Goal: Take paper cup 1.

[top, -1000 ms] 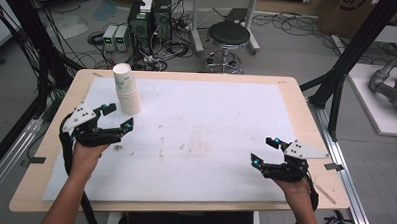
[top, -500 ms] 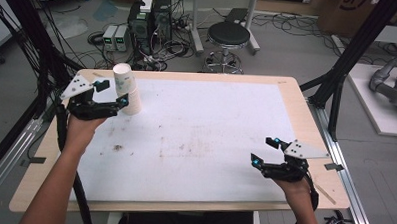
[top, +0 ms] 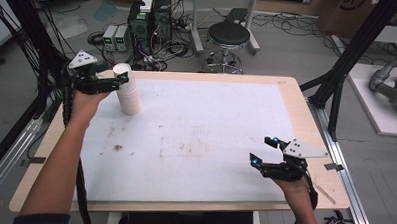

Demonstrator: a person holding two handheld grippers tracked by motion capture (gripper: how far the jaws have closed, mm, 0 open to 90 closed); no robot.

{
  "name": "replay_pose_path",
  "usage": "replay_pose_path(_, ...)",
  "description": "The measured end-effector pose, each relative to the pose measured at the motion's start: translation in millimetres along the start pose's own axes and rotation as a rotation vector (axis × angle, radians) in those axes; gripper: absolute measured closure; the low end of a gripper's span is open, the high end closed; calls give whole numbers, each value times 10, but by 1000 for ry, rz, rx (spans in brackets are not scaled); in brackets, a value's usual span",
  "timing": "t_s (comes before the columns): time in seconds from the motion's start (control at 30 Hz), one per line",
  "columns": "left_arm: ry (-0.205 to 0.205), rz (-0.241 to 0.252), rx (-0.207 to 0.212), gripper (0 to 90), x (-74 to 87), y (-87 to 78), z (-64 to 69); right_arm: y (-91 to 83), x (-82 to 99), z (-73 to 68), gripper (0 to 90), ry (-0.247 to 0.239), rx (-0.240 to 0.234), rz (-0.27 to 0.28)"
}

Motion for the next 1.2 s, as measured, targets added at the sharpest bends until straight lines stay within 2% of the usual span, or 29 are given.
replay_pose_path(0.1,-11,-14,-11,160,-4,65,-56,-1,1,-3,201,-2,3,2)
replay_pose_path(0.3,-16,-39,10,161,18,232,-82,-21,2,2,201,2,8,4)
replay_pose_path(0.4,-31,-61,3,161,66,319,-107,-20,6,-1,201,1,9,3)
replay_pose_path(0.47,-62,-80,-16,161,116,386,-151,-23,8,-9,201,-5,9,2)
replay_pose_path(0.67,-76,-105,-19,162,174,463,-181,-38,13,-2,201,1,12,2)
replay_pose_path(0.77,-84,-101,-15,214,191,485,-198,-39,26,7,201,3,13,-3)
replay_pose_path(0.83,-83,-101,-12,255,199,498,-201,-39,28,6,201,6,13,-4)
replay_pose_path(0.97,-53,-94,-1,323,199,504,-195,-41,29,6,203,10,13,-6)
replay_pose_path(1.2,-28,-81,4,327,188,493,-196,-27,29,-1,203,7,10,-8)
Point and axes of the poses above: each handheld gripper's, and its own axes: y roughly forward along the jaws, x roughly out of its underside, z roughly to its right, the point moved 2 cm from there along y, roughly forward along the jaws, and after that the axes turned 3 degrees about -x, right-handed, at the moved point
